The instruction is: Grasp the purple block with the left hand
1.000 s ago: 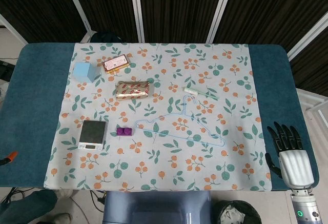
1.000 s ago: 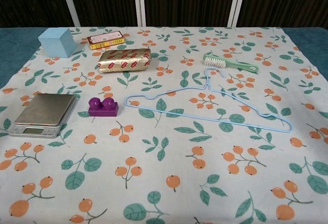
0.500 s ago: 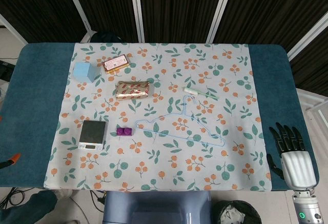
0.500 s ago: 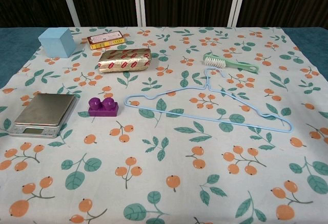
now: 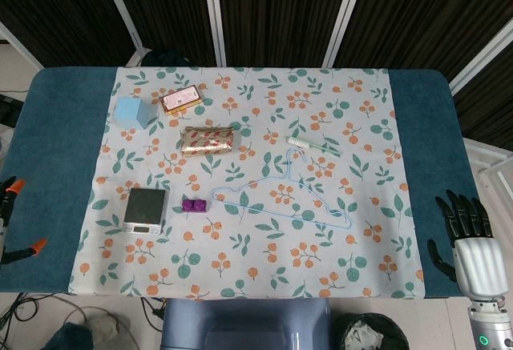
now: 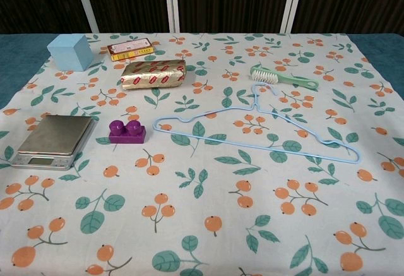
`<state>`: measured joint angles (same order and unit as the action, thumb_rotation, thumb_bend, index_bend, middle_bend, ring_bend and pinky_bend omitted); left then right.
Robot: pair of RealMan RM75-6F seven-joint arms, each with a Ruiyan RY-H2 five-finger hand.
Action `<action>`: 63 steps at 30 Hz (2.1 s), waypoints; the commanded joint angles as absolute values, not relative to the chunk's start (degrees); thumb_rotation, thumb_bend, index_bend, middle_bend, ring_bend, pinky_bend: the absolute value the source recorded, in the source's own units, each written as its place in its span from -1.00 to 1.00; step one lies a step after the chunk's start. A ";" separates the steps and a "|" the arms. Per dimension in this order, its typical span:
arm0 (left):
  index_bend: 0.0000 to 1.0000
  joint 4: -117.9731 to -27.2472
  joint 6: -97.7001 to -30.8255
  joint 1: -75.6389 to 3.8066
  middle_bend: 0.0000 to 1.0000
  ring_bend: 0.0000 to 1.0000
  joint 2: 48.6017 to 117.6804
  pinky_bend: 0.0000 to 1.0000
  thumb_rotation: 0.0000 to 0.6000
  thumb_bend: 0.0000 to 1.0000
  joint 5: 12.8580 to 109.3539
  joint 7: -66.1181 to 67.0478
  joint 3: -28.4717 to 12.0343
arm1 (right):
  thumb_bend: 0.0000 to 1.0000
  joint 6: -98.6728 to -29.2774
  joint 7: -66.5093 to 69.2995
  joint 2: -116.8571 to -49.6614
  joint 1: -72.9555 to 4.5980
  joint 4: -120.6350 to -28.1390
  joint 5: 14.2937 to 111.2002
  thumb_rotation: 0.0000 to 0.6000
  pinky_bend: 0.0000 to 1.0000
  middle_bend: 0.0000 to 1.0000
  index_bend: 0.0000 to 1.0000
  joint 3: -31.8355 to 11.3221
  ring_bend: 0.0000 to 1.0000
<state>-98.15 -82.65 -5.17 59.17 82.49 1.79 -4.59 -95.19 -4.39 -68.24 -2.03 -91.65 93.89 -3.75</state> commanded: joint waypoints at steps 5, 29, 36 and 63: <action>-1.00 -105.68 -69.82 -15.81 -1.00 -1.00 55.96 -1.00 1.00 -0.99 79.72 12.86 -8.82 | -0.04 -95.55 -4.18 -68.23 -1.93 -91.53 94.04 1.00 -0.97 -0.93 -0.85 -3.92 -0.99; -0.76 -105.67 -55.71 -41.64 -0.70 -0.89 77.96 -0.75 1.00 -0.97 43.78 45.46 -10.96 | -0.04 -95.69 -3.17 -68.25 -1.77 -90.67 92.89 1.00 -0.97 -0.93 -0.85 -4.73 -0.99; -0.65 -100.13 -57.78 -44.68 -0.57 -0.79 85.87 -0.59 1.00 -0.91 41.61 48.24 -9.75 | -0.04 -95.47 -2.91 -68.26 -1.82 -90.37 92.63 1.00 -0.97 -0.93 -0.85 -4.84 -0.99; -0.22 -85.69 -60.87 -47.31 -0.17 -0.56 97.50 -0.33 1.00 -0.67 47.01 48.24 -5.52 | -0.04 -94.42 -1.48 -68.35 -2.00 -89.30 90.36 1.00 -0.97 -0.93 -0.85 -5.79 -0.99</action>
